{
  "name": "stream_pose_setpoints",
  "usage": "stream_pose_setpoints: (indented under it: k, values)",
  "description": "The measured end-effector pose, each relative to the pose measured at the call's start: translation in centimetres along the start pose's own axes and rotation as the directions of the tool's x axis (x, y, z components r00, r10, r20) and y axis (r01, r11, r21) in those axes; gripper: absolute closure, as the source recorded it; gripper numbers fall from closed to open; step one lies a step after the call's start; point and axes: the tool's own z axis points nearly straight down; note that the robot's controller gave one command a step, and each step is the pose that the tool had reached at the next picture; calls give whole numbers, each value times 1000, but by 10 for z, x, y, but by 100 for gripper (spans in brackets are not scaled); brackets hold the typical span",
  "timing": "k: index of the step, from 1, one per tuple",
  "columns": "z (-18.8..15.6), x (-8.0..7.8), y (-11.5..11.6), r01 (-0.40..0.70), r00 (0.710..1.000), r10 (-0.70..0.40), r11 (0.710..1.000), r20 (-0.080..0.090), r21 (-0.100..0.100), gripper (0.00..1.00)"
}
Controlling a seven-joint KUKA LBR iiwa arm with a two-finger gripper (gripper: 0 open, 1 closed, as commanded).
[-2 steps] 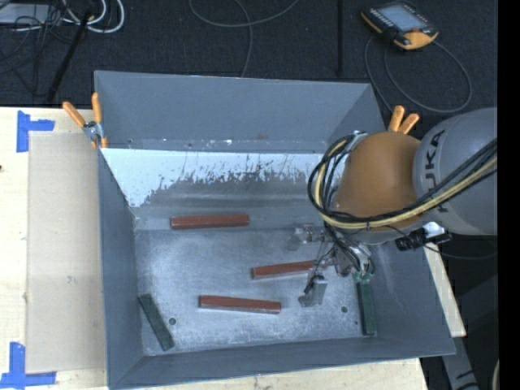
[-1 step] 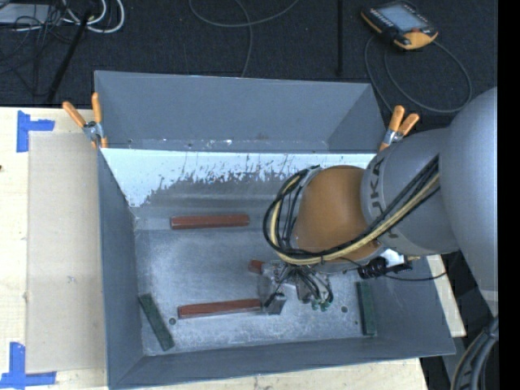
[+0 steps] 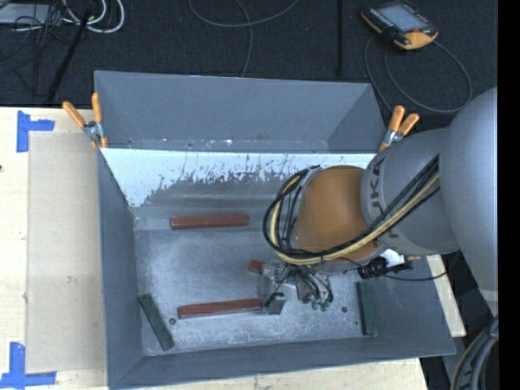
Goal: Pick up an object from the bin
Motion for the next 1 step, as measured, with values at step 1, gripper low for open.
stream_pose_setpoints:
  k: [1]
  values:
    - [-38,26,-7,29,1000,-29,1000,-10,1,100]
